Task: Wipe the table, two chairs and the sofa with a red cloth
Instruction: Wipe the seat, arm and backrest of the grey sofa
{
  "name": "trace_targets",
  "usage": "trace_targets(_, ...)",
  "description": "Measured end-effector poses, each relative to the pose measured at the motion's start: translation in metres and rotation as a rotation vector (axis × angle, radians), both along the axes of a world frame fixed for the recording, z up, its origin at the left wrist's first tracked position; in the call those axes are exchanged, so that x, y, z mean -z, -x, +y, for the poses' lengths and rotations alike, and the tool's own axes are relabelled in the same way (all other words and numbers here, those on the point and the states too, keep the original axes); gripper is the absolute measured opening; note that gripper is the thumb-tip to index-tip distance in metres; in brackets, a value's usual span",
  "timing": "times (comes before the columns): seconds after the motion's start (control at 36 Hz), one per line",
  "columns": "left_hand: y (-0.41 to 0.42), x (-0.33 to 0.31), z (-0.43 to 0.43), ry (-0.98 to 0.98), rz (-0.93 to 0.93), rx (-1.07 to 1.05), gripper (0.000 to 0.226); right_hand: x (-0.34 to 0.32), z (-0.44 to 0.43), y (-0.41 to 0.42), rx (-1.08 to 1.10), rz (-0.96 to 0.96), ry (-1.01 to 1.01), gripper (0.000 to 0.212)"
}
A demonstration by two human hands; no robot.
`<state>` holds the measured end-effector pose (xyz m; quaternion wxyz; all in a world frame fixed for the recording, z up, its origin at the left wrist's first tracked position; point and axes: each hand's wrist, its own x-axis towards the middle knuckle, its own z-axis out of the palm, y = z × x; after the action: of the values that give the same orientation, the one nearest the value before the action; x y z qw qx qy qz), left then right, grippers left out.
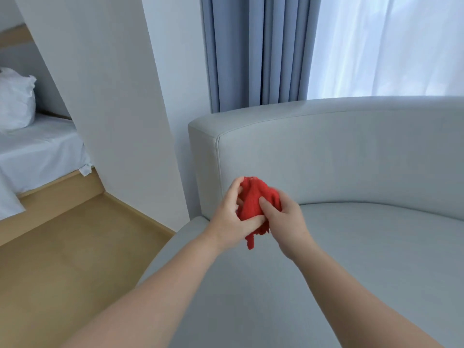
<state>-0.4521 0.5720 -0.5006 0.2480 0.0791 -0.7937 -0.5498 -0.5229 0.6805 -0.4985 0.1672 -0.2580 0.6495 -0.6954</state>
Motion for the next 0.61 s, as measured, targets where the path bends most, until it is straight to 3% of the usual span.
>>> trace_targets(0.08, -0.003, -0.006, -0.001, -0.035, -0.027, 0.017, 0.054, -0.008, 0.010, 0.009, -0.049, 0.048, 0.002, 0.017)
trace_targets(0.14, 0.000, -0.006, -0.003, -0.187, -0.010, 0.013, 0.056, -0.017, 0.014, 0.015, -0.085, 0.082, -0.007, 0.018)
trace_targets(0.25, 0.006, -0.011, -0.009, -0.292, -0.003, 0.017, 0.077, -0.028, 0.023, 0.032, -0.146, 0.075, 0.005, 0.024)
trace_targets(0.33, 0.010, -0.012, -0.011, -0.342, -0.027, 0.061, 0.057, -0.033, 0.028, 0.040, -0.231, 0.049, 0.014, 0.026)
trace_targets(0.47, 0.013, -0.008, -0.014, -0.375, 0.033, -0.099, 0.030, -0.027, 0.019, 0.048, 0.110, 0.205, -0.175, 0.026)
trace_targets(0.56, 0.014, -0.002, -0.018, -0.331, 0.016, -0.189, 0.024, -0.013, 0.010, 0.044, 0.233, 0.287, -0.200, 0.048)
trace_targets(0.61, 0.014, -0.001, -0.018, -0.334, 0.020, -0.236, 0.022, -0.002, 0.004, 0.032, 0.135, 0.354, -0.162, 0.064)
